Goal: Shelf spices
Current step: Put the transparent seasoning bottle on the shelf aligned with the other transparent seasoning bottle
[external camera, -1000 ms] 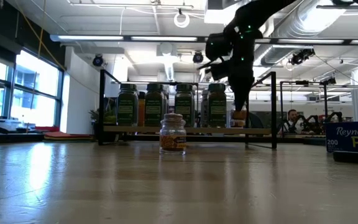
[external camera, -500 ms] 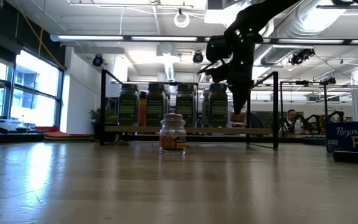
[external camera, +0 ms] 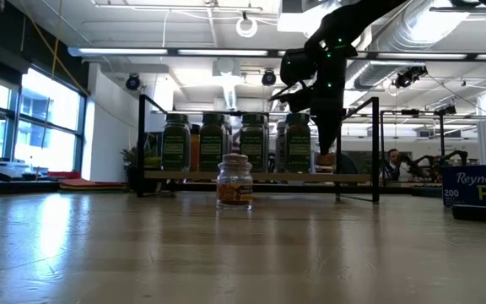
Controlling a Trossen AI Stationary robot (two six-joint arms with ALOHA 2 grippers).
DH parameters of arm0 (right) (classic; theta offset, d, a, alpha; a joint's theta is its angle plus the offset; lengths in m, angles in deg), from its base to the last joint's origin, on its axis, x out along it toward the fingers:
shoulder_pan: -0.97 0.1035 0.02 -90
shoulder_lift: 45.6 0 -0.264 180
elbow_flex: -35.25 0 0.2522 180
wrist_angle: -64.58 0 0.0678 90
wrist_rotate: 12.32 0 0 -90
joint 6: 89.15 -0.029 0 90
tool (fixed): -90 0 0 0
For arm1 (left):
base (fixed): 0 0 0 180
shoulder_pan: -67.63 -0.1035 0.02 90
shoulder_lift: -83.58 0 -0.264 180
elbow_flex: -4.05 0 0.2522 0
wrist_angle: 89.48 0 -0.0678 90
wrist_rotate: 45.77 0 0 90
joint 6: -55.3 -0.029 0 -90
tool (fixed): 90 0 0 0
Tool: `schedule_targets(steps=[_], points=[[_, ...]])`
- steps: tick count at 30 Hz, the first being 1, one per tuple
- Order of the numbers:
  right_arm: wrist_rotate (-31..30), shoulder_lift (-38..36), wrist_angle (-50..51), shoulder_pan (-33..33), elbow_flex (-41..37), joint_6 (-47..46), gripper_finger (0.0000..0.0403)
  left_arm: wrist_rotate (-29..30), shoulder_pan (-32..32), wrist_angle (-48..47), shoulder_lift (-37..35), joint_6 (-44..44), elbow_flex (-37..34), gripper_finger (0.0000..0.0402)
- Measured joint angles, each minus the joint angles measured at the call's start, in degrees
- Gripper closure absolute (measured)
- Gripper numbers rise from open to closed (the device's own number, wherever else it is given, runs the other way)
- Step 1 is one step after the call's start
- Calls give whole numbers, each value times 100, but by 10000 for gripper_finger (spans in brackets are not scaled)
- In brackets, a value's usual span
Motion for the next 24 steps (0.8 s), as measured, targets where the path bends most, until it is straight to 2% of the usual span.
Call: schedule_targets(steps=[7,17,24], points=[[-98,-7,55,-2,17,185,134,-7,0,0,0,48,0,177],[-240,-11,860,13,816,107,130,-33,0,0,0,48,0,177],[-179,-167,1666,399,1887,-577,130,-62,3,-20,-11,-7,0,177]])
